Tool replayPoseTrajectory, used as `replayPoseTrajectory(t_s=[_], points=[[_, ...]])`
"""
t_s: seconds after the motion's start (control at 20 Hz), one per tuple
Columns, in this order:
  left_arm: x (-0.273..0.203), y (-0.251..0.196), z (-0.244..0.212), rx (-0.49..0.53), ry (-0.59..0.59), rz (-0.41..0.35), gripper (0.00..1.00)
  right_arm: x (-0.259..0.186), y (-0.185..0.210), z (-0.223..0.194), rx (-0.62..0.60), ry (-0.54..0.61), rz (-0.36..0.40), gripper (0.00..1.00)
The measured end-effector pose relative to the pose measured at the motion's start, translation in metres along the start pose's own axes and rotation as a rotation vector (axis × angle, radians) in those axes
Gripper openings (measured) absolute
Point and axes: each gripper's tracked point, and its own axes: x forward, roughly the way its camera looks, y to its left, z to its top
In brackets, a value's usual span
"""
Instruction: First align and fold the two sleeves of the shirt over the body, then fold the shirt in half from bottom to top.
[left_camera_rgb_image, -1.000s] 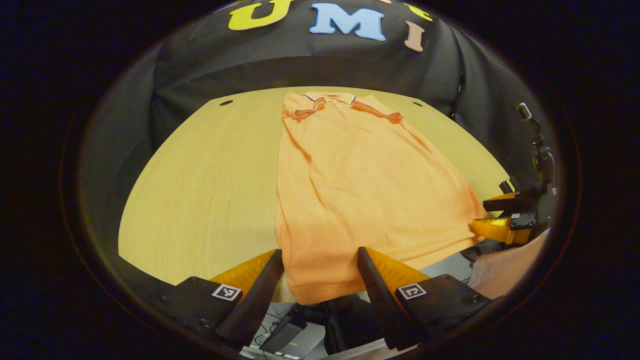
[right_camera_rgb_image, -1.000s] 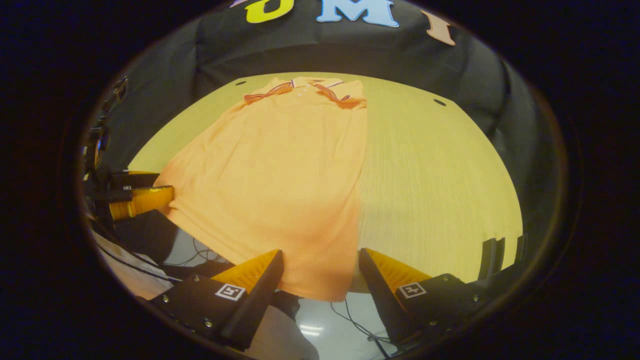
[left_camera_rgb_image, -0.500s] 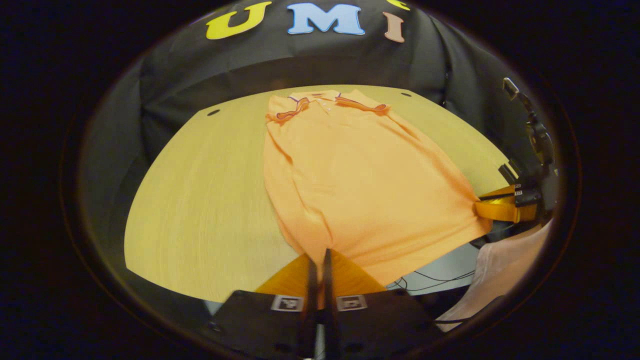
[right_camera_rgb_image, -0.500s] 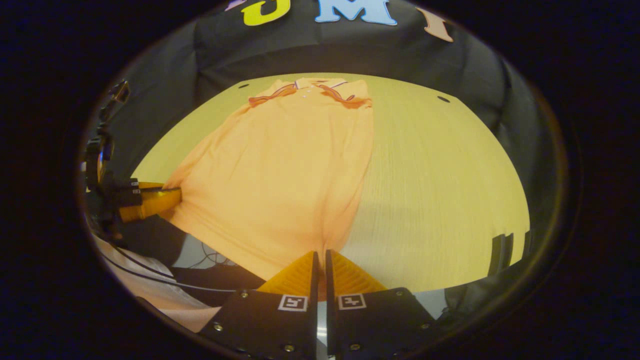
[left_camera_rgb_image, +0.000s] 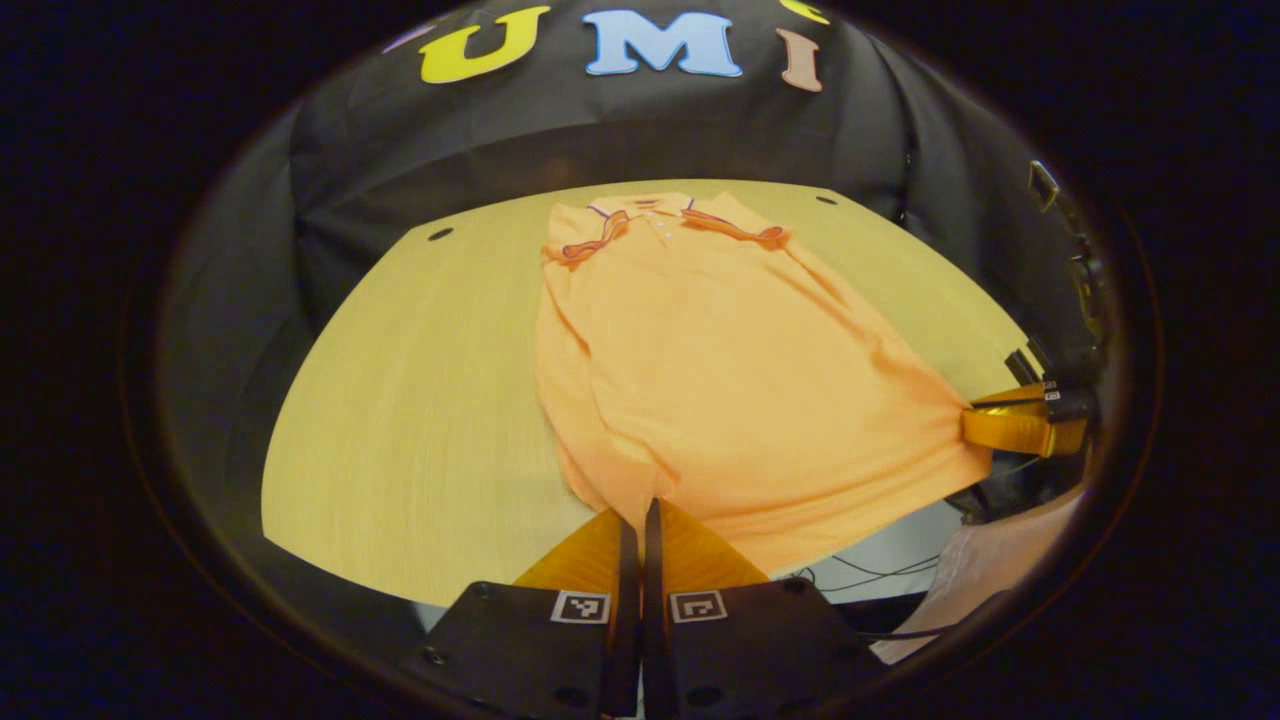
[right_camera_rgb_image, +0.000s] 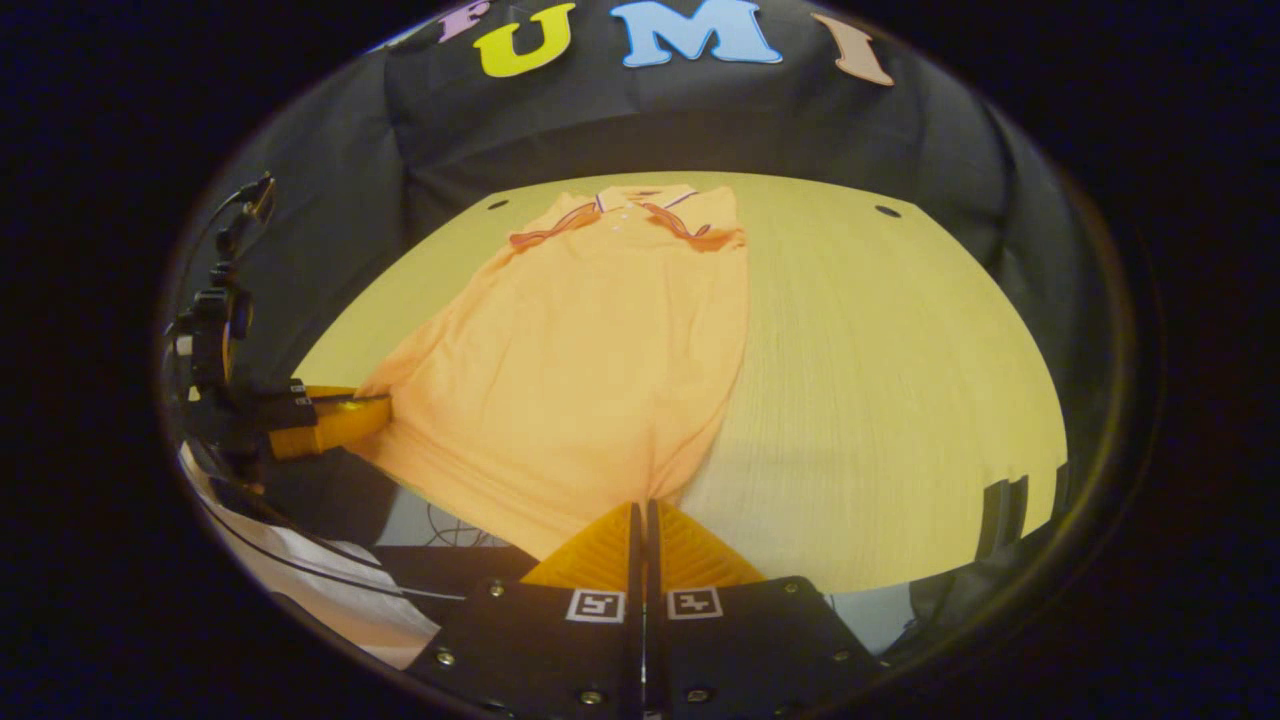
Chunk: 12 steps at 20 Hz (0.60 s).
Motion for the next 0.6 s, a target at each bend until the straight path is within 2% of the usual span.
replayPoseTrajectory(t_s=[0.45,0.6], points=[[0.004,0.011,0.112,-0.02,-0.136,-0.022,0.08,0.008,-0.023,0.098,-0.011,-0.117,-0.049,0.01],[0.012,0.023,0.146,0.012,-0.173,-0.019,0.08,0.019,-0.027,0.136,-0.003,-0.159,-0.065,0.01]])
